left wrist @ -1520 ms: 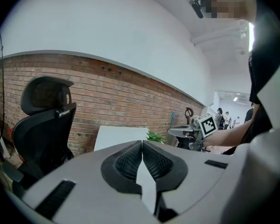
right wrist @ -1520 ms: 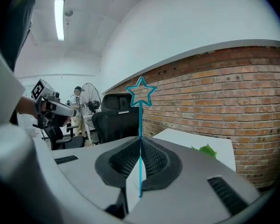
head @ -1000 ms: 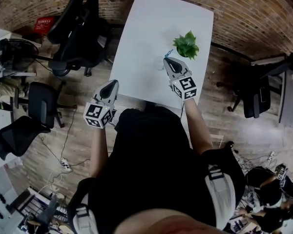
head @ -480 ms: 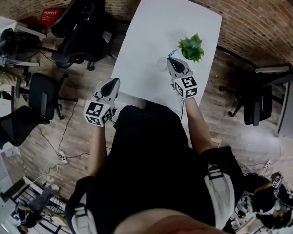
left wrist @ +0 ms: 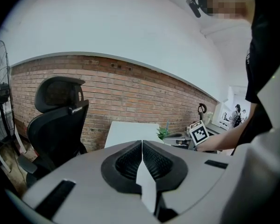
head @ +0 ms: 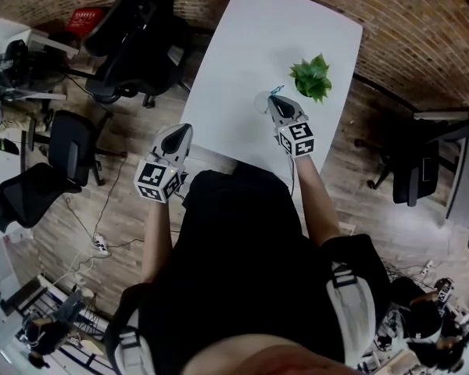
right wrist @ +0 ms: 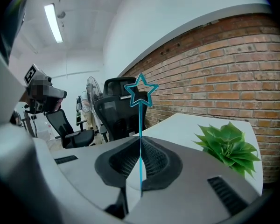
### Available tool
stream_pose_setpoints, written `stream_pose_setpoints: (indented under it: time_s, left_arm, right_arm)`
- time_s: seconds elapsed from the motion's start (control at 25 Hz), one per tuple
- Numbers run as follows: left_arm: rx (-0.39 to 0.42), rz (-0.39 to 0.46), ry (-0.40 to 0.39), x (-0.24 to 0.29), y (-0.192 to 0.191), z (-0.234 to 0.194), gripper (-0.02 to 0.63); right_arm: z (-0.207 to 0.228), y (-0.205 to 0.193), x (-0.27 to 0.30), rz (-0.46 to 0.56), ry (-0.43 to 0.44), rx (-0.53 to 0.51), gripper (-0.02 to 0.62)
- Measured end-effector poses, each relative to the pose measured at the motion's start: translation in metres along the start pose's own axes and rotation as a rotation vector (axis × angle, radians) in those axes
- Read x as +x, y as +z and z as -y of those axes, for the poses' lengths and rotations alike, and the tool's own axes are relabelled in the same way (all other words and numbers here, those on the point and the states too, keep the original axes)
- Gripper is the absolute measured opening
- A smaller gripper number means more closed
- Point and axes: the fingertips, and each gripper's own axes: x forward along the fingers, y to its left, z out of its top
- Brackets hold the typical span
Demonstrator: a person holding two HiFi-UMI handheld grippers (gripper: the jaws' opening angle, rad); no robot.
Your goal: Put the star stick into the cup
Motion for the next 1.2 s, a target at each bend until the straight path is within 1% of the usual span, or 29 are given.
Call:
stream_pose_setpoints:
  time_s: [0.4, 0.56, 0.72, 0.92, 1.2]
  left_arm:
    - [-0.007, -0.013, 0.009, 0.003, -0.005, -0.004, 0.021]
    - [-0.010, -0.020, 0.006, 0.001, -0.005, -0.006, 0.021]
    - [-0.007, -0.027, 0.001, 0.003, -0.004, -0.008, 0.021]
    - [0.004, -0.040, 0.006, 0.008, -0.003, -0.009, 0.022]
    - [0.009, -0.046, 0.021, 0.009, -0.001, -0.013, 0.023]
  right_arm:
    - [-0.003, -0.016, 0.013, -0.056, 0.019, -0.030, 0.006]
    - [-0.005, -0.017, 0.016, -0.071, 0.013, -0.030, 0.007]
    - [-0.005, -0.019, 0.020, -0.081, 0.015, -0.035, 0.008]
    - [0.003, -0.018, 0.028, -0.079, 0.019, -0.014, 0.008]
    - [0.004, -0.016, 0.040, -0.090, 0.051, -0.041, 0.008]
